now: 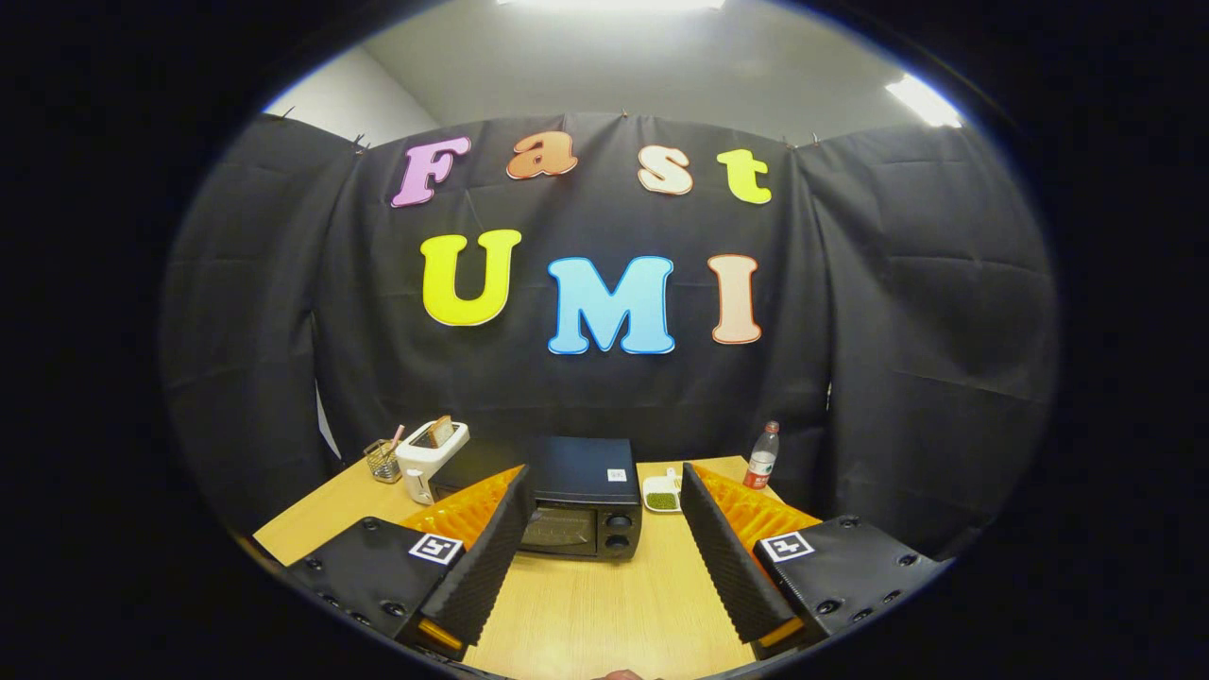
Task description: Open the toaster oven, put the food inside, and close the toaster oven door.
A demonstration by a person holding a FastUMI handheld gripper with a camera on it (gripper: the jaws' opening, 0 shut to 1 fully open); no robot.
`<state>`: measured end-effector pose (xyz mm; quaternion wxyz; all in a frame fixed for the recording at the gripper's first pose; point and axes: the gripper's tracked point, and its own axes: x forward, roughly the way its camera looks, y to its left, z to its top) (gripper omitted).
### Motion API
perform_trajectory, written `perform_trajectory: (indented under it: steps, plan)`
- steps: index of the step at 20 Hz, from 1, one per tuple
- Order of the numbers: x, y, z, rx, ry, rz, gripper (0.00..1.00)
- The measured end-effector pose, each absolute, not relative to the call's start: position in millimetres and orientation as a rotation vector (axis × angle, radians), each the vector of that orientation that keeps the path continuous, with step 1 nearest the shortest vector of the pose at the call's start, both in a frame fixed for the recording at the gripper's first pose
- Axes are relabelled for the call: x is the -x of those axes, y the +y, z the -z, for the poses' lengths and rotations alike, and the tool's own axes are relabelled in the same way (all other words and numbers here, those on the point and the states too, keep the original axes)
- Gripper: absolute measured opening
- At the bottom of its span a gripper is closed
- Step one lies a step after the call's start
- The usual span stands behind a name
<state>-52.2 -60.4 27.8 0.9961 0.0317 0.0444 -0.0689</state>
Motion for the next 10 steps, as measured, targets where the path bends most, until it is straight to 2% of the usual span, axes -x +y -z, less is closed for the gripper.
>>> perform_trajectory:
  steps: [10]
  plan:
    - [48.5, -42.9, -24.7, -0.098, 0.098, 0.104, 0.98]
